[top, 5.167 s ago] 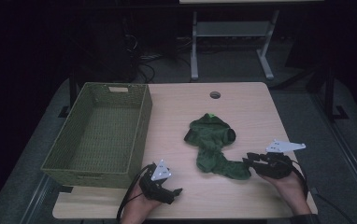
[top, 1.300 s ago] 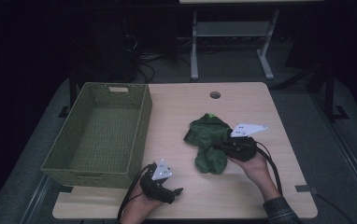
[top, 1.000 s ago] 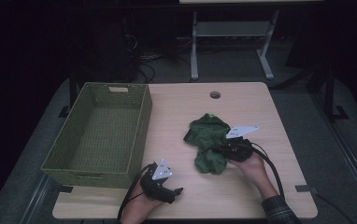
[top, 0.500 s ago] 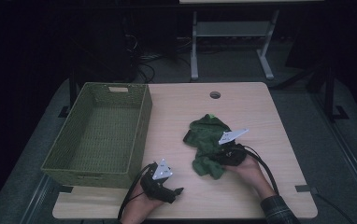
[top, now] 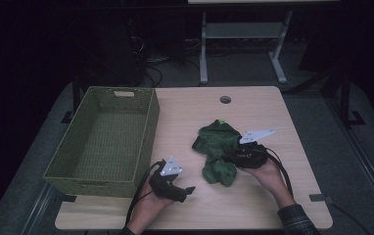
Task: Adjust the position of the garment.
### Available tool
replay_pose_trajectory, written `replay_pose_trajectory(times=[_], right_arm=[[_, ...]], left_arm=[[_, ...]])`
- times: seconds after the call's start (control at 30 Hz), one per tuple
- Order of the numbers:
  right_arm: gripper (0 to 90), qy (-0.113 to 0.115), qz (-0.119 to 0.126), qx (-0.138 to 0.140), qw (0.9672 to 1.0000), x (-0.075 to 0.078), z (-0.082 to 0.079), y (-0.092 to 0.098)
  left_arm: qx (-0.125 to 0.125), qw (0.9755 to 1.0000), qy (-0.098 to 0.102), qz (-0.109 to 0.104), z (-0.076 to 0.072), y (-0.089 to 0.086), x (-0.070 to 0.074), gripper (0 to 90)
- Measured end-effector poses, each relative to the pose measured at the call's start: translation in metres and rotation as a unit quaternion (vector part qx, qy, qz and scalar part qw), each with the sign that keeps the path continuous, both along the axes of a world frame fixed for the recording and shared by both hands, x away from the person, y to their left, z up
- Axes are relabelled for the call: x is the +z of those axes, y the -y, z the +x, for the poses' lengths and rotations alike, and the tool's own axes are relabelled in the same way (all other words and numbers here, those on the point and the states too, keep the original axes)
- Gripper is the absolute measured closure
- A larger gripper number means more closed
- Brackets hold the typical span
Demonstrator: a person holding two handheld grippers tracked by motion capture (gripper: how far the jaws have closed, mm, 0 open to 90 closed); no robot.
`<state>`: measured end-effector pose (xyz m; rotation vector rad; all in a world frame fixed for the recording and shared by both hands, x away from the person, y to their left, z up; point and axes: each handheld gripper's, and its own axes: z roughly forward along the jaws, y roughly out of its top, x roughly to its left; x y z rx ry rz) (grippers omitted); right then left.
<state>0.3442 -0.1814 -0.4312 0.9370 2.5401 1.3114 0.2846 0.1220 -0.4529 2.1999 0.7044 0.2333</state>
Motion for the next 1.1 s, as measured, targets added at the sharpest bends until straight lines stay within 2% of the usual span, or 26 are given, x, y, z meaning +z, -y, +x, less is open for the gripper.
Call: replay_pose_trajectory(times=[0.17,0.2,0.3,0.4,0.57,0.6,0.67,0.77,0.8,0.87,1.0,1.07,1.1], right_arm=[[63.7,0.018,0.002,-0.014,0.9997,0.01,0.003,0.008],[62.2,0.015,0.003,-0.017,0.9997,0.012,0.004,0.009],[60.0,0.019,-0.002,-0.027,0.9995,0.018,0.008,0.014],[59.1,0.024,0.0,-0.035,0.9991,0.022,0.012,0.018],[58.3,0.029,-0.005,-0.052,0.9982,0.026,0.022,0.023],[58.4,0.031,0.002,-0.056,0.998,0.026,0.024,0.025],[58.0,0.025,-0.002,-0.065,0.9976,0.026,0.031,0.026],[57.8,0.022,0.002,-0.075,0.9969,0.025,0.039,0.027],[57.8,0.024,-0.001,-0.08,0.9965,0.025,0.043,0.028],[58.0,0.024,0.01,-0.087,0.9959,0.023,0.049,0.029],[58.1,0.014,0.004,-0.098,0.9951,0.019,0.061,0.031],[58.2,0.014,-0.005,-0.101,0.9948,0.017,0.067,0.03],[58.7,0.014,-0.001,-0.106,0.9943,0.015,0.07,0.03]], left_arm=[[0.003,0.9999,0.008,-0.007,0.017,0.003,0.014,15.6],[0.005,0.9999,0.009,-0.01,0.019,0.004,0.015,15.6],[0.0,1.0,0.002,-0.009,0.031,0.006,0.02,16.0],[-0.005,0.9999,0.005,-0.007,0.042,0.009,0.027,18.8],[0.001,0.9997,0.015,-0.019,0.062,0.014,0.036,24.7],[0.0,0.9997,0.014,-0.022,0.067,0.017,0.038,26.0],[-0.001,0.9996,0.016,-0.022,0.077,0.022,0.04,30.5],[-0.002,0.9995,0.016,-0.026,0.093,0.027,0.04,35.1],[-0.002,0.9996,0.016,-0.023,0.097,0.028,0.04,36.0],[-0.001,0.9996,0.019,-0.019,0.108,0.032,0.04,39.1],[0.007,0.9995,0.027,-0.015,0.127,0.036,0.039,45.5],[0.014,0.9995,0.025,-0.012,0.135,0.037,0.037,47.1],[0.016,0.9995,0.024,-0.013,0.14,0.038,0.035,47.9]])
